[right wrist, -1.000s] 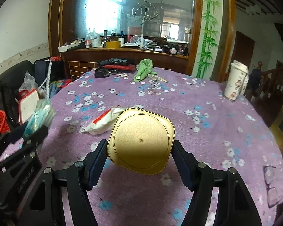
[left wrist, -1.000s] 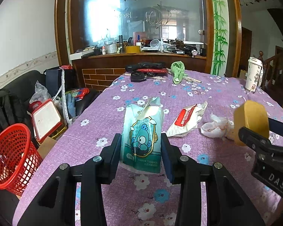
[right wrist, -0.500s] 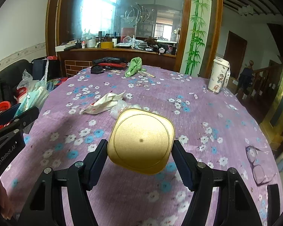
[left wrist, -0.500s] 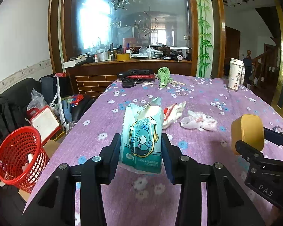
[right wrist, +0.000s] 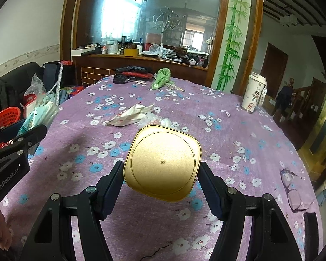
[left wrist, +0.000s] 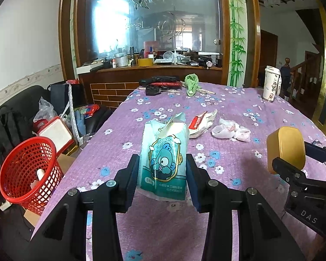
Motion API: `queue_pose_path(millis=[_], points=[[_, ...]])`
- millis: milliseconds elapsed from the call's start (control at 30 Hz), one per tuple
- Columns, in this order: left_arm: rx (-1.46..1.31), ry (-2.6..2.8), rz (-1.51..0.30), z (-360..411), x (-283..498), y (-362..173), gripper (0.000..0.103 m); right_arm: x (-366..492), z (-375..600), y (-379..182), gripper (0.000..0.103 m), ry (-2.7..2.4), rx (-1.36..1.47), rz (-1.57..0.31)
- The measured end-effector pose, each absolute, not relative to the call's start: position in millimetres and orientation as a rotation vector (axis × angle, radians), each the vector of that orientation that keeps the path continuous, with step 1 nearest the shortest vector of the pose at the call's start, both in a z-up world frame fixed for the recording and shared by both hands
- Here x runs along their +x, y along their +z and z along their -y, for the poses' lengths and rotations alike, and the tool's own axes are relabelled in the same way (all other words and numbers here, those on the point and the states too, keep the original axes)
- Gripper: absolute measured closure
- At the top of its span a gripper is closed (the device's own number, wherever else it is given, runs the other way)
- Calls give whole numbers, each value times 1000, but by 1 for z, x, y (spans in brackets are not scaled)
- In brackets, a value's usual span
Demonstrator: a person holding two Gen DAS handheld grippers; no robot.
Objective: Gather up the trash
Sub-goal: 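Carry the wipes packet and yellow container toward the red basket, then open both tools to drop the wipes packet and yellow container into the basket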
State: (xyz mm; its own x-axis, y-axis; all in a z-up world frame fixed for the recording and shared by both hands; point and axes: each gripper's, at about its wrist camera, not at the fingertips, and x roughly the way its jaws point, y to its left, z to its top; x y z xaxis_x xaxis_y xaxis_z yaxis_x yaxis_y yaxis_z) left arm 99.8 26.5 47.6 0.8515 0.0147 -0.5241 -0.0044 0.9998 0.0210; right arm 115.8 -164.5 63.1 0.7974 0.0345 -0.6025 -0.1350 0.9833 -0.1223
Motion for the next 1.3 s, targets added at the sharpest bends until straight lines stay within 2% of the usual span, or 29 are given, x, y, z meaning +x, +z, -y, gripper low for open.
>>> queue_pose_path(millis=[300, 600, 867, 1167, 1233, 1300], points=[[-80, 75, -560, -89, 95, 62, 63, 133, 123, 89, 30, 374, -57, -724], [-177, 303, -554, -214, 83, 69, 63, 171, -3, 113, 30, 679, -33, -787], [-221, 414, -614, -293, 79, 43, 63, 192, -121, 98, 30, 891, -11, -889], [-273, 451, -632, -326, 83, 28, 61, 214, -189, 77, 29, 945, 30, -951], [-280, 461, -629, -329, 85, 27, 58, 219, -197, 73, 29, 950, 41, -952], [-290, 465, -626, -331, 85, 26, 41, 221, -195, 71, 27, 967, 62, -959]])
